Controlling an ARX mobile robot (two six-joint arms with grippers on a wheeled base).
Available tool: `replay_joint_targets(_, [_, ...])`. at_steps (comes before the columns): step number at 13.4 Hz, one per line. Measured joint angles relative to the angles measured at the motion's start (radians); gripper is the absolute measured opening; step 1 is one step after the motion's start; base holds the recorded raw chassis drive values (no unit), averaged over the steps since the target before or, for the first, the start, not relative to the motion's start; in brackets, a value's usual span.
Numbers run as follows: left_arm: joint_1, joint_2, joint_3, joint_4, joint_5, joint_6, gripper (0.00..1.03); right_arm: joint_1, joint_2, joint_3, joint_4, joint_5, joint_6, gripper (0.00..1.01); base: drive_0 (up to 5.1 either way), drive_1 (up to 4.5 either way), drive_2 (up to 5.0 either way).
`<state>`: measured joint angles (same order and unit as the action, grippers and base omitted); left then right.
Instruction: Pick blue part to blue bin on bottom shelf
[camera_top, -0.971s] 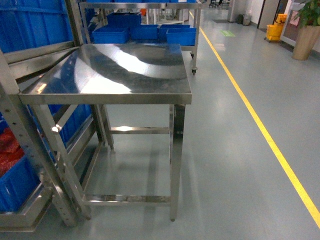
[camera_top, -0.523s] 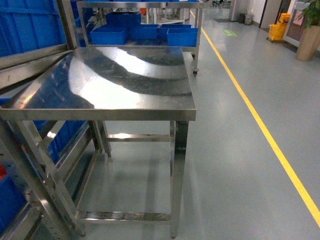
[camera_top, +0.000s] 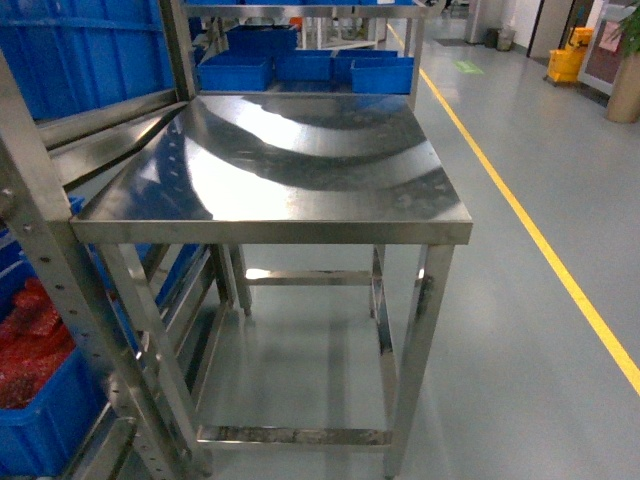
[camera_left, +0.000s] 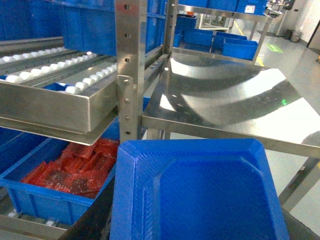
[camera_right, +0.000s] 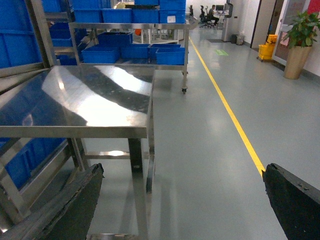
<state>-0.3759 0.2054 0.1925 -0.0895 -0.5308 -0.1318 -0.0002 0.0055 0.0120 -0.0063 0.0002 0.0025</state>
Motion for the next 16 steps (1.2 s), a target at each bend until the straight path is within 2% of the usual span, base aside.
replay_joint_targets(16, [0.0,-0.001,0.0,-0.001,0.0,0.0,0.43,0.0,0.0,0.0,0.001,0.0,0.0,0.98,-5.0,2.44,2.4])
